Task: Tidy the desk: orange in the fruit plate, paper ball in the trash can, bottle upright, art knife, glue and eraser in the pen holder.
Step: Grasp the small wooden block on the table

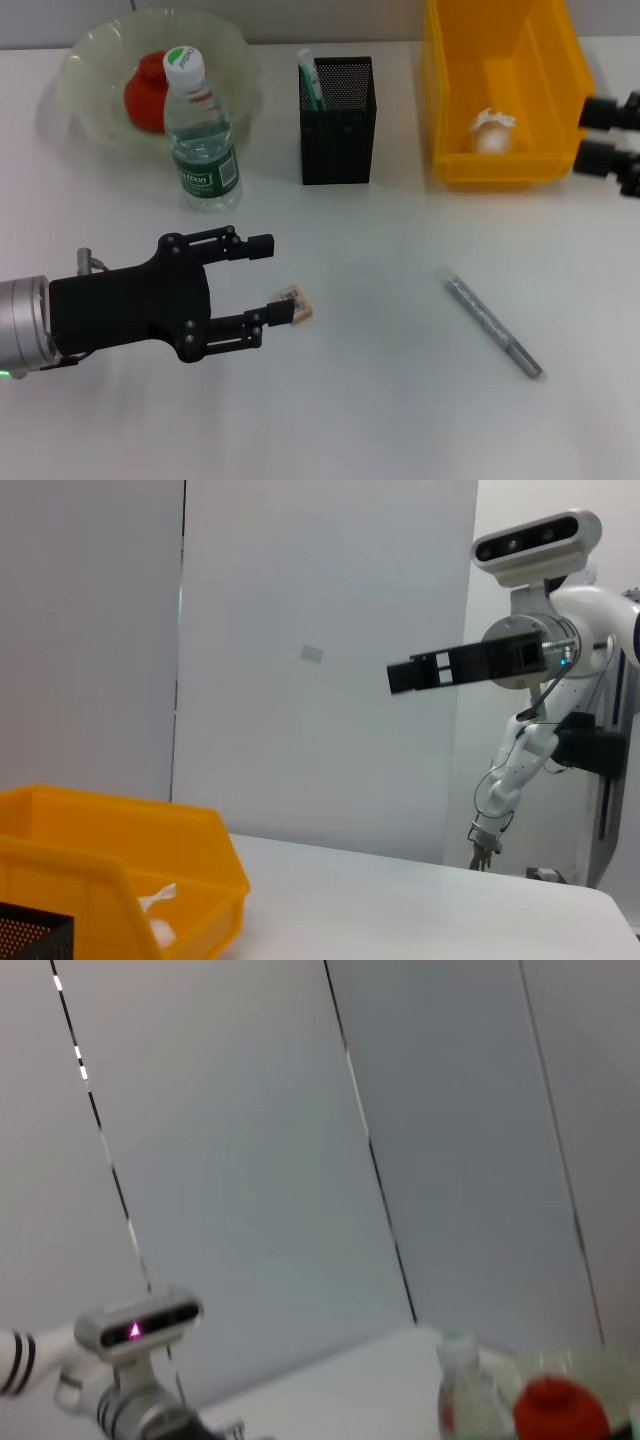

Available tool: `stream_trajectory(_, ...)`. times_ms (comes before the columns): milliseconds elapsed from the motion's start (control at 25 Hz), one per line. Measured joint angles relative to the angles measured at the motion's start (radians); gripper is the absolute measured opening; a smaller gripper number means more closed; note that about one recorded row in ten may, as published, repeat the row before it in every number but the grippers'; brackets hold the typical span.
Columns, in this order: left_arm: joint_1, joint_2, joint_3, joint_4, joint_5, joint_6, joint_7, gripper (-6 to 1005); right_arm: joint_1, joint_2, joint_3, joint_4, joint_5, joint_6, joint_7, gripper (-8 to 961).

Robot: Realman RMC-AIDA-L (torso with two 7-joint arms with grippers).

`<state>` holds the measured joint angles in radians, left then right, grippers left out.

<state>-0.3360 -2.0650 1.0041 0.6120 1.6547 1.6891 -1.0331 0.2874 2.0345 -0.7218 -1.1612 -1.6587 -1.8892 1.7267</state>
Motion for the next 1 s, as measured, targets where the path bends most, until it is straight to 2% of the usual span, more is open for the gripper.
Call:
stream_trajectory(200,0.0,-0.001,0.003,0.0,0.0,0.0,-0.001,640,0.024,0.007,-0.004,-0.113,-0.106,-0.009,0.177,564)
stream_trajectory(280,0.001,-0.001,0.003,0.0,0.001,0.004,-0.002,639,0.056,0.009,-0.007,-0.222,-0.193,-0.035,0.323,564)
stream_trajectory(320,0.001,-0.001,0.003,0.0,0.001,0.004,-0.002,639,0.056,0.009,-0.007,-0.222,-0.193,-0.035,0.323,563)
stream_trajectory(480,0.001,-0.001,0.003,0.0,0.003,0.006,-0.002,639,0.111,0.02,-0.013,-0.355,-0.285,-0.084,0.451,558)
stream_trajectory(640,0.001,-0.001,0.001,0.002,0.004,0.003,-0.017,638,0.139,0.026,-0.041,-0.402,-0.341,-0.096,0.507,555)
stream_trajectory(800,-0.012,0.001,0.0,0.035,0.005,-0.018,-0.126,637,0.179,0.026,-0.12,-0.425,-0.428,-0.11,0.57,554)
stream_trajectory(880,-0.02,0.005,0.003,0.099,0.01,-0.061,-0.267,637,0.187,0.026,-0.137,-0.423,-0.448,-0.118,0.57,554)
stream_trajectory(920,-0.02,0.005,0.003,0.099,0.01,-0.061,-0.267,637,0.187,0.026,-0.137,-0.423,-0.448,-0.118,0.57,554)
stream_trajectory(1000,-0.026,0.007,0.004,0.154,0.035,-0.107,-0.384,637,0.189,0.031,-0.147,-0.413,-0.452,-0.121,0.532,554)
